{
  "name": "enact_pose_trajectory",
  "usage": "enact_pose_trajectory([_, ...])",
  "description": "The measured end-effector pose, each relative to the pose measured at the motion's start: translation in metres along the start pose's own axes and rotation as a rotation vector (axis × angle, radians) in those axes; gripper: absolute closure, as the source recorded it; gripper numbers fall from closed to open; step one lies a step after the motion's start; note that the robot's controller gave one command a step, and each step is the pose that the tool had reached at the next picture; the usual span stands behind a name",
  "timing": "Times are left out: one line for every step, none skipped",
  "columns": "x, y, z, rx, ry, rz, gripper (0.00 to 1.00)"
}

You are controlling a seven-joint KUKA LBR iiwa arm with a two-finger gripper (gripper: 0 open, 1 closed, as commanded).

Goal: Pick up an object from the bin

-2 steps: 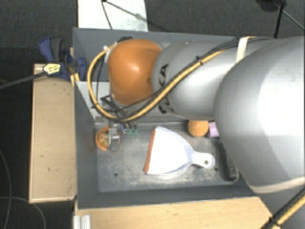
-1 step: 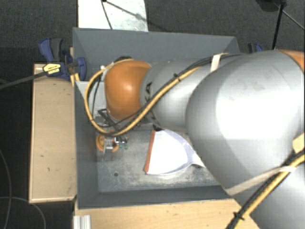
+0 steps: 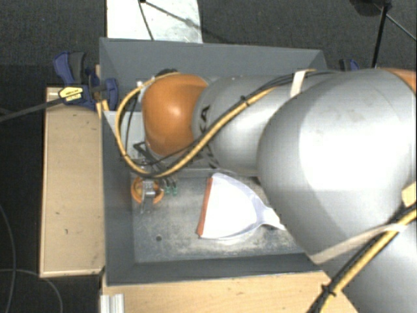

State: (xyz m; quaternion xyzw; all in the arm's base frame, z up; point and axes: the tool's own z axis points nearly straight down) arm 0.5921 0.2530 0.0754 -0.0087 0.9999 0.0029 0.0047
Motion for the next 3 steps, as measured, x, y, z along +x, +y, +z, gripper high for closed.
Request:
enact_pose_trajectory([0.000, 0.000, 0.000, 0.000, 0.000, 0.000, 1.00])
enact_pose_trajectory([0.000, 0.000, -0.003, 0.000, 0.001, 0.001, 1.00])
enact_pose_trajectory([0.001, 0.001, -0.015, 0.001, 0.005, 0.002, 1.00])
